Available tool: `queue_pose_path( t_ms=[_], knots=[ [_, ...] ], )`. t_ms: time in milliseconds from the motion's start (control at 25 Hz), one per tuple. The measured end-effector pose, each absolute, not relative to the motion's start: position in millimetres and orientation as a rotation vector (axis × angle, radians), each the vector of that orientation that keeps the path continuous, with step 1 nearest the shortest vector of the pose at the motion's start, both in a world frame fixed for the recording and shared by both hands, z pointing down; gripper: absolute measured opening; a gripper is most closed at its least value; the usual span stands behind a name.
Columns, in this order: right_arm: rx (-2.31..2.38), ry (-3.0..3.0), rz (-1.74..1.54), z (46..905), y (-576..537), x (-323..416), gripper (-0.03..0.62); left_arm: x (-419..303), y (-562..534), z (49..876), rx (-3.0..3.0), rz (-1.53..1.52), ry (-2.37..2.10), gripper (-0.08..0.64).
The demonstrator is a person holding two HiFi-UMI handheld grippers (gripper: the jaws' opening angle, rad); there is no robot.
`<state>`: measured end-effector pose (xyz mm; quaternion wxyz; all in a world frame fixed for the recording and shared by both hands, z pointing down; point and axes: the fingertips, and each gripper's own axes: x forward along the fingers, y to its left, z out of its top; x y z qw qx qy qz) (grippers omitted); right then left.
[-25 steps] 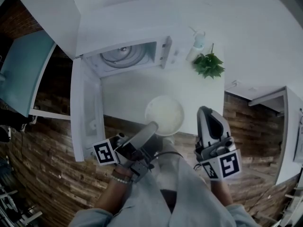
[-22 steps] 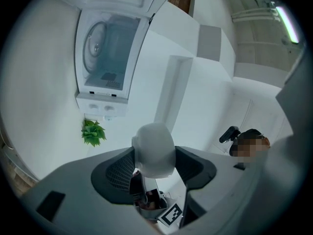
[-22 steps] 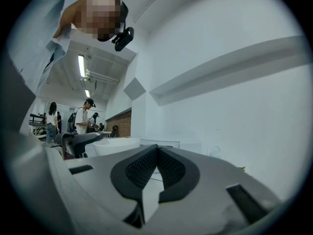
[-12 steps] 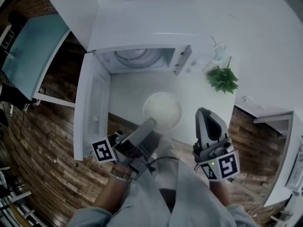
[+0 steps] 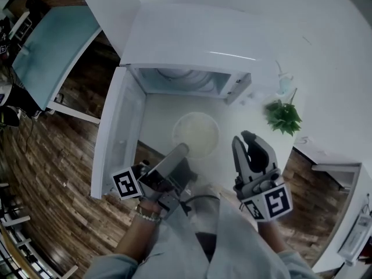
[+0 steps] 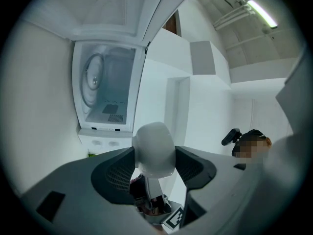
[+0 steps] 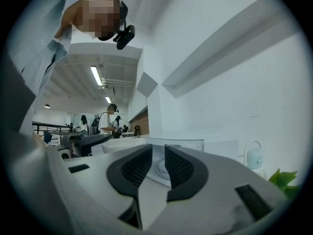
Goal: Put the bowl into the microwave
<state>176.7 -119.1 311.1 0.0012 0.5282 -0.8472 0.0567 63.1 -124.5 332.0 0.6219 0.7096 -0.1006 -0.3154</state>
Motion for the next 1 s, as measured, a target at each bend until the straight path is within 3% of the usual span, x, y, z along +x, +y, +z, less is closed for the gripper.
queue_pose_path(
  t_ms=[560,1000],
  knots=[
    [1.257,-2.726,0.23,340,-157,114,0.298,45,-170,343,1.607,-0.817,-0.351,0.255],
    [1.062,-2.715,0.175,362,-172,84,0.383,50,-185,353,1.575,-0.843,-0.394,0.255]
  ],
)
